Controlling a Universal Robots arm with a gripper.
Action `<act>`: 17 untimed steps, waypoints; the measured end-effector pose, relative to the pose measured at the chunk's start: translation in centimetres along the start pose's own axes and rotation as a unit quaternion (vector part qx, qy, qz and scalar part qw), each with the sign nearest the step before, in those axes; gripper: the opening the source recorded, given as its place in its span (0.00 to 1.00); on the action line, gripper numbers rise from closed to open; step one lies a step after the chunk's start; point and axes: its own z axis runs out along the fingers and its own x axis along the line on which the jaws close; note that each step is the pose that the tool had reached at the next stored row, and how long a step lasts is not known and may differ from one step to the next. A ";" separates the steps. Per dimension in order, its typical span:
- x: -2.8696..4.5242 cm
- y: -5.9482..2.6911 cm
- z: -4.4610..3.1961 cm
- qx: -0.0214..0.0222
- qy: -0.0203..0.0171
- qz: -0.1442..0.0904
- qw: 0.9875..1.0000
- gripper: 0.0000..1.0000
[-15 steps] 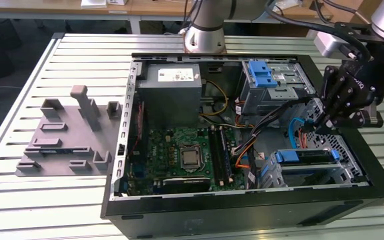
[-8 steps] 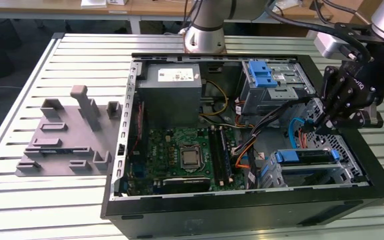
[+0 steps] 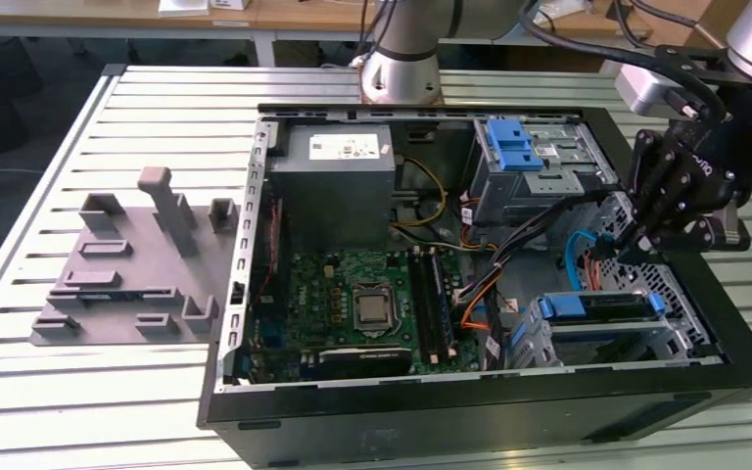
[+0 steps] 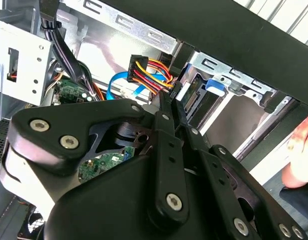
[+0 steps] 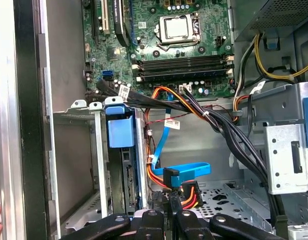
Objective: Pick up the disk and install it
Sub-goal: 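Insert the first disk wire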
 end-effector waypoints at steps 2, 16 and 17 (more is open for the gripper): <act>0.13 -0.01 0.04 0.000 0.000 0.000 1.000 0.16; 1.51 0.58 0.33 0.013 -0.003 -0.008 1.000 0.16; 1.60 0.70 0.36 0.014 -0.003 -0.009 1.000 0.16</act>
